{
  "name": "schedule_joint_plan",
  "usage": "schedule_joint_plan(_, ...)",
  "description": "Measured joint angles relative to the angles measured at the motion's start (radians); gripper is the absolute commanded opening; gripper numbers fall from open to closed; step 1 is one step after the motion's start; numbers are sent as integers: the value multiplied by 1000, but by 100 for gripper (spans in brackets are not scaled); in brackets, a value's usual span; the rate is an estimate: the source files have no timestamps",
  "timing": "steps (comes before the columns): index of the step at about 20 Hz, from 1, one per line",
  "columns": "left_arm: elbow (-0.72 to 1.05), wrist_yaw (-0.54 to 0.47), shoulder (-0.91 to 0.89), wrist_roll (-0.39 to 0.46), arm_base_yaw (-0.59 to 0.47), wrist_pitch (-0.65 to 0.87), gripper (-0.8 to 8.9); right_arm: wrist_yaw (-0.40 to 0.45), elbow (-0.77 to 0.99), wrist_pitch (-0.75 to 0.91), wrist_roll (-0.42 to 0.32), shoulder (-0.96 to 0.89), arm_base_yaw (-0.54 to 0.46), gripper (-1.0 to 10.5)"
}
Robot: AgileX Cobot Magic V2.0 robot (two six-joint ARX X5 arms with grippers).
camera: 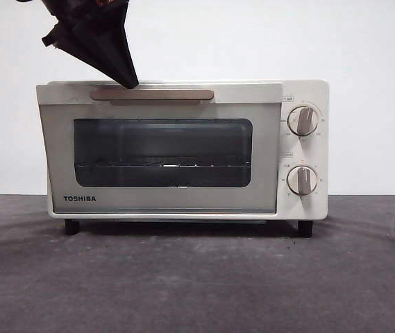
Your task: The left arm flap open the oven, the right arm pick bread and place it into oven, the left arm flap close the oven
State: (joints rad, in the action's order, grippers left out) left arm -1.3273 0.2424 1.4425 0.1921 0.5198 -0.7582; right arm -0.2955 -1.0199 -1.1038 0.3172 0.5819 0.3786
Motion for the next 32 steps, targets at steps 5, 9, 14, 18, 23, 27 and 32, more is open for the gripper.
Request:
schedule_joint_plan(5,88,-9,-35,-24,68,-4,16,0,0,0,0,0,0,140)
schedule_joint_plan(9,150,-30,-56,-54,108,22,16,8,0,0,0,0,0,140)
schedule_joint_plan(14,271,-26,-69,-103,154,73,16,8,0,0,0,0,0,140)
schedule_joint_plan(18,320,-51,-68,-136,193,96,16,8,0,0,-3,0,0,140)
schedule_joint_plan(23,320,-64,-68,-155,234,111,16,8,0,0,-6,0,0,140)
schedule_joint_plan(27,320,-64,-68,-157,252,78,16,8,0,0,-6,0,0,140)
schedule_joint_plan(32,321,-64,-114,-158,267,1,16,-50,0,1,-6,4,0,140)
